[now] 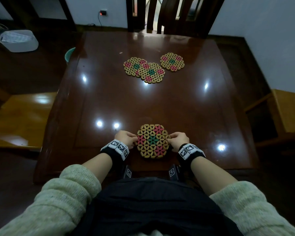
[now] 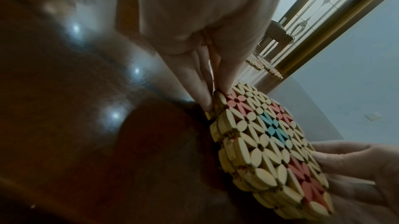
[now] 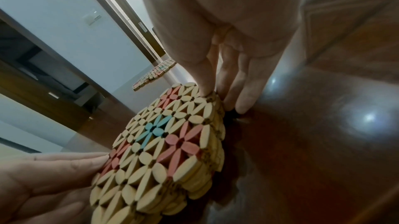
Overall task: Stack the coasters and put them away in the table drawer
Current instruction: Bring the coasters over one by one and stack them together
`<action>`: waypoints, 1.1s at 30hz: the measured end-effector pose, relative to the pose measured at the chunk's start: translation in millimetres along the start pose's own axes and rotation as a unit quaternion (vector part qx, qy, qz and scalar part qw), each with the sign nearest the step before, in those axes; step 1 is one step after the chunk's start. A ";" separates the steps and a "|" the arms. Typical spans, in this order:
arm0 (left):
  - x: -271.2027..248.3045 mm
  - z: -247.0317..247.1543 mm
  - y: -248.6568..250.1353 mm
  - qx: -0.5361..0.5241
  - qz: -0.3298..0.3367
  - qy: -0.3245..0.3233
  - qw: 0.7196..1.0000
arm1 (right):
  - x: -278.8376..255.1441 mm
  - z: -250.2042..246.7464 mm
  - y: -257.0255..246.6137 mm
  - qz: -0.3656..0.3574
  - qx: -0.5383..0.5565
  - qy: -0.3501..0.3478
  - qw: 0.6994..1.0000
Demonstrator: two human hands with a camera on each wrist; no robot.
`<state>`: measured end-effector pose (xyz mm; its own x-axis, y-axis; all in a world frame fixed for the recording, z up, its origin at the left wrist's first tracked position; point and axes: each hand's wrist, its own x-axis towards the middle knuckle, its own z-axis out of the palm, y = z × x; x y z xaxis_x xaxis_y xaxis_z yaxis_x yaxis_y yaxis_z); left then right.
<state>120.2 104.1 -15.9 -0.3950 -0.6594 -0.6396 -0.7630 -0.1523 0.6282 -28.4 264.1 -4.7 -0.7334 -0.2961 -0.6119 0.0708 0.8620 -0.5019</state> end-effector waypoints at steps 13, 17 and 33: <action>5.4 -2.3 -1.1 0.029 0.012 -0.008 0.999 | -4.3 -1.3 -0.2 -0.007 -0.036 0.025 0.999; 6.0 -3.8 -0.3 0.028 0.013 -0.015 0.999 | -6.3 -1.2 -0.8 -0.009 -0.042 0.023 0.999; 45.9 -40.8 43.4 0.082 0.031 -0.089 0.992 | 28.8 -28.3 -45.0 0.015 -0.067 -0.015 0.998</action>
<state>89.9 37.2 0.1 -0.5165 -0.5209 -0.6796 -0.8016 0.0151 0.5977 -71.8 228.5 17.5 -0.7120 -0.2803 -0.6438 -0.0003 0.9170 -0.3989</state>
